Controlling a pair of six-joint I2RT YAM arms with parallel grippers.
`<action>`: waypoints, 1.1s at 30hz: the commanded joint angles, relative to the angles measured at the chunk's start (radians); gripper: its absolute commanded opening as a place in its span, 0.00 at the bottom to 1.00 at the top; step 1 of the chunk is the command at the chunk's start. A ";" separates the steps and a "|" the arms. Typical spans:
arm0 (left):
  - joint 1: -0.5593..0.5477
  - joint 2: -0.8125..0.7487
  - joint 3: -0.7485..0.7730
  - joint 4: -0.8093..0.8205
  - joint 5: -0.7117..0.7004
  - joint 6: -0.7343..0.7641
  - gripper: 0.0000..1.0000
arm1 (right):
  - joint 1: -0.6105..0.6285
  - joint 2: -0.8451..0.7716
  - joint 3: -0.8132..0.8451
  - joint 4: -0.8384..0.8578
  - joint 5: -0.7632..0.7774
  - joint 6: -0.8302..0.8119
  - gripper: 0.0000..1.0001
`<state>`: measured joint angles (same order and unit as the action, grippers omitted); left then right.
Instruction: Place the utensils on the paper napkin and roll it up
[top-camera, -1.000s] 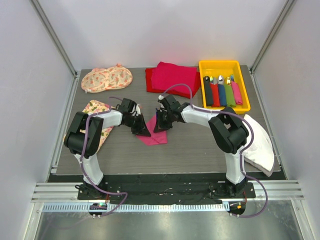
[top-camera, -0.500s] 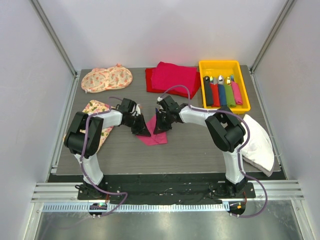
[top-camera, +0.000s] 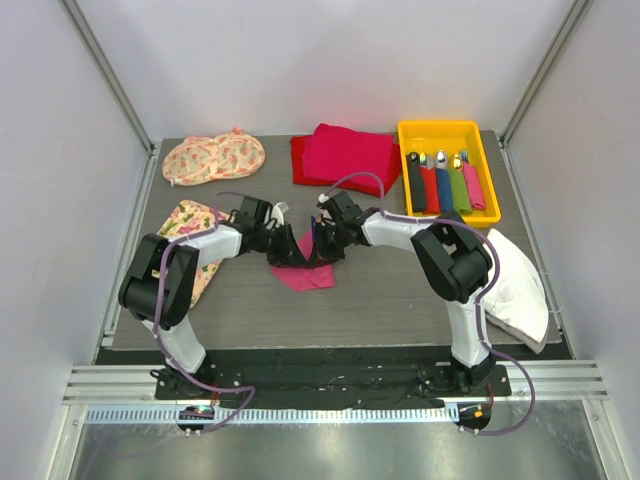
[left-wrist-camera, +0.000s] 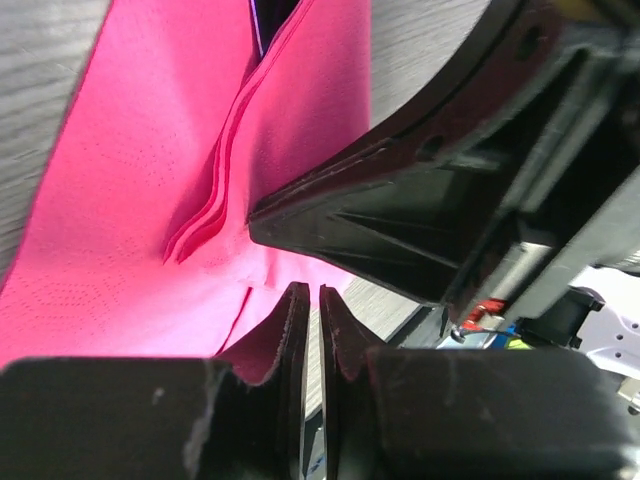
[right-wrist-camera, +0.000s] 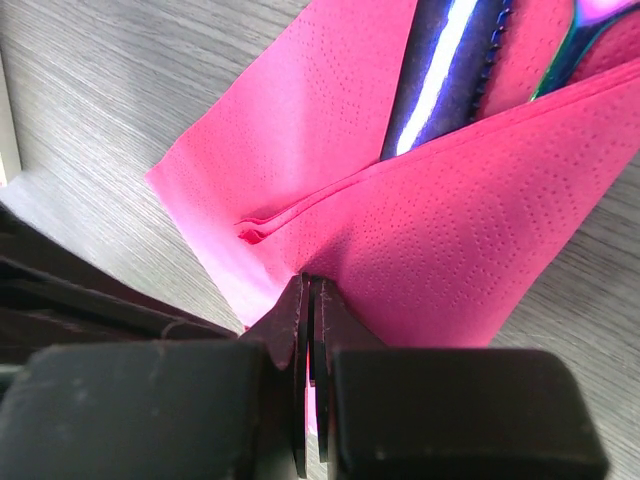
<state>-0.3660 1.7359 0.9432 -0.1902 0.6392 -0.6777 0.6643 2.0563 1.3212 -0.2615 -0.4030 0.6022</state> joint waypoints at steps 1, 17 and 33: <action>-0.005 0.039 -0.006 0.063 0.027 -0.022 0.11 | 0.001 0.031 -0.034 0.002 0.006 0.011 0.01; 0.032 0.165 0.025 -0.078 -0.111 0.024 0.01 | -0.002 -0.065 0.032 -0.016 -0.022 -0.047 0.04; 0.032 0.156 0.023 -0.078 -0.110 0.027 0.00 | -0.002 -0.059 0.015 -0.024 -0.013 -0.028 0.04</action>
<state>-0.3508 1.8656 0.9665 -0.2146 0.6369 -0.6956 0.6556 1.9942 1.3193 -0.2859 -0.4343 0.5808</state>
